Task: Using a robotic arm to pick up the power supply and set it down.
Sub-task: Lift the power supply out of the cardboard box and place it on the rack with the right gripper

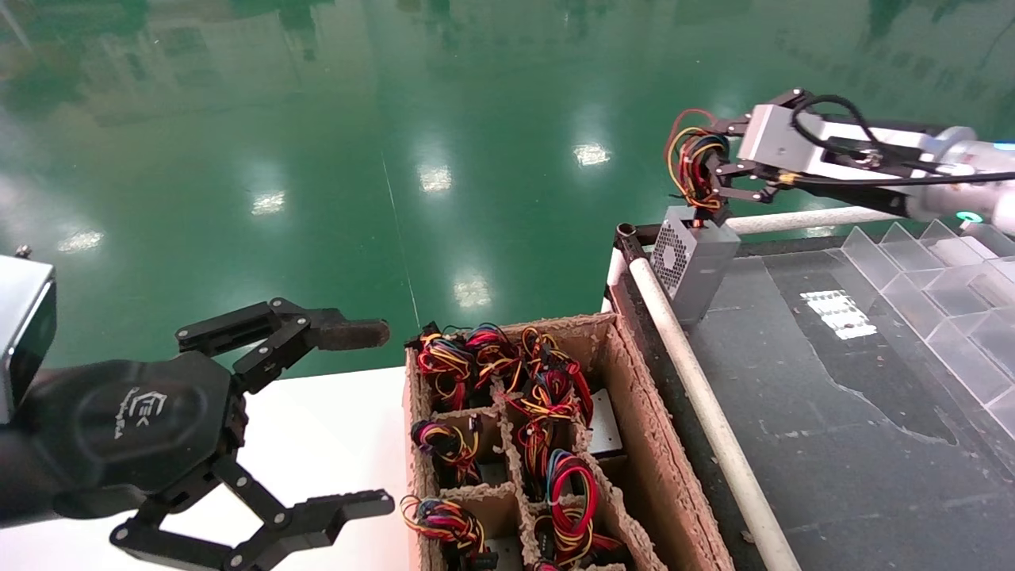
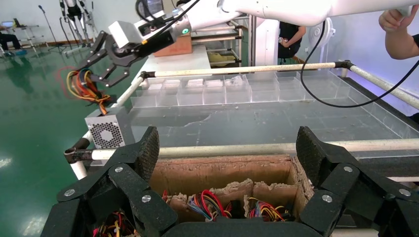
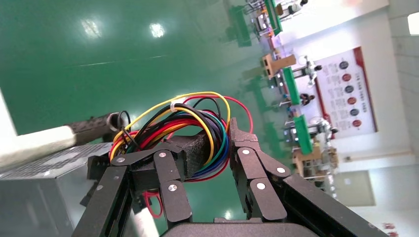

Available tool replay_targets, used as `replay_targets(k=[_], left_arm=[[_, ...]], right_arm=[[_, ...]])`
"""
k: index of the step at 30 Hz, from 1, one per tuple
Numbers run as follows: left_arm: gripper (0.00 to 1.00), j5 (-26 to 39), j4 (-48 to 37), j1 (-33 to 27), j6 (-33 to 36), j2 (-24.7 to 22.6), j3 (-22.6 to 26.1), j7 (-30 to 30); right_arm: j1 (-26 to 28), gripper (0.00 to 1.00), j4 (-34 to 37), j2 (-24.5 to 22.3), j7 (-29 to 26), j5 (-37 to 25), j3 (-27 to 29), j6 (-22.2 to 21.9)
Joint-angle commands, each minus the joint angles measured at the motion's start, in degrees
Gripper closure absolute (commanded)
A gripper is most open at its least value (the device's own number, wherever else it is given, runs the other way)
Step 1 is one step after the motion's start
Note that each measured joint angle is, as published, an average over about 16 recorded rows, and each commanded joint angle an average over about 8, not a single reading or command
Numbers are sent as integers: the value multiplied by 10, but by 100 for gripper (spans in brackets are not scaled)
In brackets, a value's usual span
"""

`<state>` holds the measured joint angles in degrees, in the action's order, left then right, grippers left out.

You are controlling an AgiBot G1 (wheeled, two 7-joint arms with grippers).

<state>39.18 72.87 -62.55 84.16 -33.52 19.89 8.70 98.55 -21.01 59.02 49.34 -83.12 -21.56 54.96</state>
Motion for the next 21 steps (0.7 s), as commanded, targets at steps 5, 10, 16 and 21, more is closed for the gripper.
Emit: replay_targets(k=[5, 10, 16, 21], left_arm=[[0, 0, 0, 0, 0, 0, 0, 0], [0, 0, 0, 0, 0, 0, 0, 0], [0, 0, 0, 0, 0, 0, 0, 0], [0, 0, 0, 0, 0, 0, 0, 0]], right_arm=[[7, 100, 40, 28, 49, 6, 6, -24], [14, 100, 70, 37, 70, 12, 8, -17], [25, 37, 102, 40, 84, 14, 10, -4], [35, 0, 121, 39, 93, 17, 11, 3]])
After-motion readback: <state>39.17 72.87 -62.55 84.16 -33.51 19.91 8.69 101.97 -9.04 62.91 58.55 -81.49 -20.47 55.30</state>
